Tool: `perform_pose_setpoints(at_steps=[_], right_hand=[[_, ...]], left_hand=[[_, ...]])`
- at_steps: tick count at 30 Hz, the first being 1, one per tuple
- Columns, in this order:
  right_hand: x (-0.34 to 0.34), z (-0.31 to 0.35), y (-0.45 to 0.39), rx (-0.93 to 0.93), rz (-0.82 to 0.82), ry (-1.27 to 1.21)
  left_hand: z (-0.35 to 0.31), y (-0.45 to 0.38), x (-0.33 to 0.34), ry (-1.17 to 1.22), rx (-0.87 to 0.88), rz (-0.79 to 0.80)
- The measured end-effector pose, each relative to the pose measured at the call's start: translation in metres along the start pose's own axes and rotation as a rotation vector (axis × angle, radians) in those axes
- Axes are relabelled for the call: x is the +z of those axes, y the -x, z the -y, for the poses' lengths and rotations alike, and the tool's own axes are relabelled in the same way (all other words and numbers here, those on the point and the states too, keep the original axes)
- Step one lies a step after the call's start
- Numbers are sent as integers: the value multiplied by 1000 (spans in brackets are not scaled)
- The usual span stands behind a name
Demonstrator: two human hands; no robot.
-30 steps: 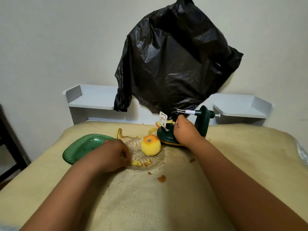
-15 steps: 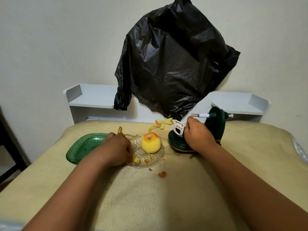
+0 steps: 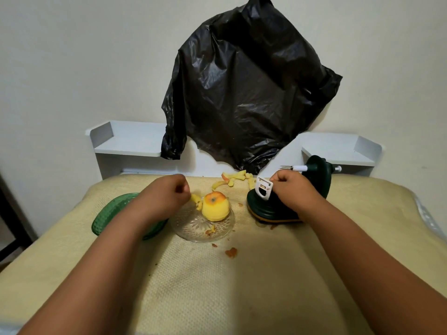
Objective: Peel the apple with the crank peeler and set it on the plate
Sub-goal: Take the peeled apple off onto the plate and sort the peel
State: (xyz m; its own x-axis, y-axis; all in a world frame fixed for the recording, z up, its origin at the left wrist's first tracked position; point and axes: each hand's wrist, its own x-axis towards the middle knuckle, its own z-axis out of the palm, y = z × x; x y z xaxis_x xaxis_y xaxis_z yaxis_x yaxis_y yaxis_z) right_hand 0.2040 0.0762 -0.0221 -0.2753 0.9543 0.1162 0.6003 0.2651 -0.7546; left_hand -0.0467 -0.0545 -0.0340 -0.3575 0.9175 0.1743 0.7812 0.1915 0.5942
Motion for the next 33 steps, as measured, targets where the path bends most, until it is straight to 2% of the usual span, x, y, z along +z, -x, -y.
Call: perform_pose_setpoints(at_steps=[3, 6, 9, 11, 14, 18, 21, 24, 28, 33], right_hand=[[-9, 12, 7, -26, -8, 97], [-19, 31, 13, -80, -59, 186], [-17, 53, 20, -206, -268, 300], [-6, 70, 29, -359, -379, 186], [30, 98, 34, -500, -245, -58], [82, 120, 19, -512, 9, -200], [101, 111, -6, -469, 21, -86], [110, 89, -33, -374, 67, 42], [116, 70, -53, -252, 177, 117], [120, 64, -60, -270, 326, -3]], left_hand=[[-2, -6, 1, 148, 2, -72], [-2, -18, 5, 183, -22, -125], [1, -33, 9, 127, -50, -107], [2, -43, 11, 81, -47, -82], [3, -57, 10, -39, -33, 50], [8, -75, 8, -346, 32, 305], [12, -82, 5, -457, 4, 384], [15, -89, 3, -424, -27, 398], [17, -89, 3, -373, 30, 322], [18, -85, 1, 12, 110, -74]])
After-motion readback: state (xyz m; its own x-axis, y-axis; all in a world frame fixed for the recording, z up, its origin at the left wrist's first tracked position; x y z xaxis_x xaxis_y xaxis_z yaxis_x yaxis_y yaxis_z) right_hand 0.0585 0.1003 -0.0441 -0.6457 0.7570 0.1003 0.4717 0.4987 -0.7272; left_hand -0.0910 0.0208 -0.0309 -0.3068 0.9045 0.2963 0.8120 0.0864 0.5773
